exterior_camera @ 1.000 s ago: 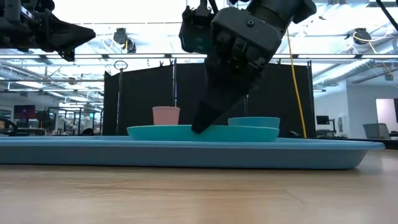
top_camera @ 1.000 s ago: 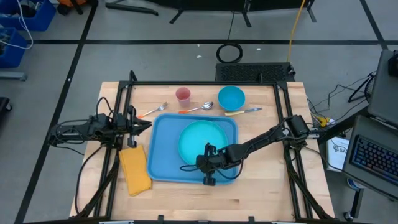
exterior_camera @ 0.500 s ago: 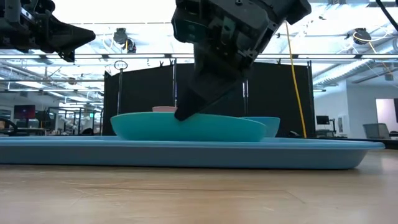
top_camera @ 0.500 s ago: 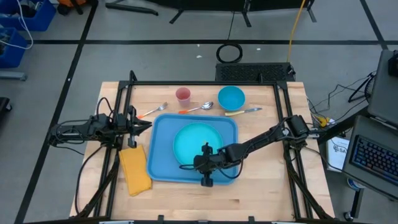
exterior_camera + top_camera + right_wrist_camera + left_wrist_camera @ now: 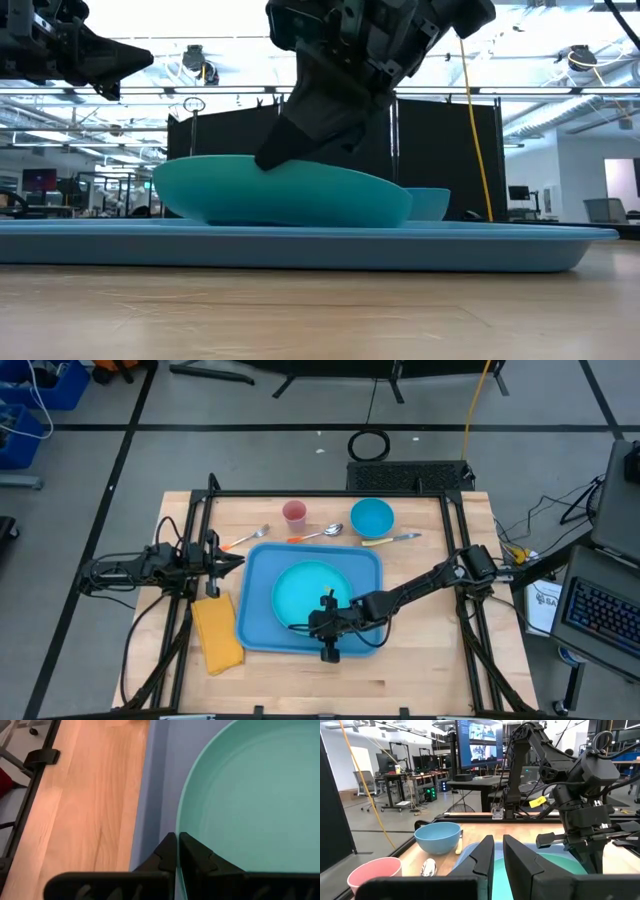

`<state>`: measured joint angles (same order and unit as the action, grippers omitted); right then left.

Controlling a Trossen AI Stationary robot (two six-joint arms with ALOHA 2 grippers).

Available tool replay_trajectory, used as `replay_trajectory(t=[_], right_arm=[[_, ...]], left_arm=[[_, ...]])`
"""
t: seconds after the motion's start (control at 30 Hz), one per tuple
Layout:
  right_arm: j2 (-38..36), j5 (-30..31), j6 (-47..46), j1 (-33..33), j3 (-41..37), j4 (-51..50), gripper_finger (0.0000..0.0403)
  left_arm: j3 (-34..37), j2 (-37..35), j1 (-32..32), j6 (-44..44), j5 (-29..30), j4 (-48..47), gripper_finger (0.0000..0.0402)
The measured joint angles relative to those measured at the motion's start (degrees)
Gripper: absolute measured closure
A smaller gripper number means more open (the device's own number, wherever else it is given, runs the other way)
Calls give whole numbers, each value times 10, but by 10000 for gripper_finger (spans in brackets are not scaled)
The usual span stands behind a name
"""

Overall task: Set up tray
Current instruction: Put the plate on the serving tray, then put the bowl on top of the plate

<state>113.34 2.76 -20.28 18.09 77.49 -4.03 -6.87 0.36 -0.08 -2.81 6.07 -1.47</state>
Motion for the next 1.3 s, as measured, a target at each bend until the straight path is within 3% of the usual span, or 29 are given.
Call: replay_trajectory(t=[0.5,0.93,1.07,1.3], right_arm=[[0,0,-1,0,0,0,384],[-7,2,-16,-1,0,-1,339],[-35,28,-15,-5,0,-20,341],[-111,110,-8,-20,0,-162,356]], left_arm=[[0,0,0,1,0,-1,355],[0,0,0,1,0,-1,355],[0,0,0,1,0,-1,355],[0,0,0,1,0,-4,355]])
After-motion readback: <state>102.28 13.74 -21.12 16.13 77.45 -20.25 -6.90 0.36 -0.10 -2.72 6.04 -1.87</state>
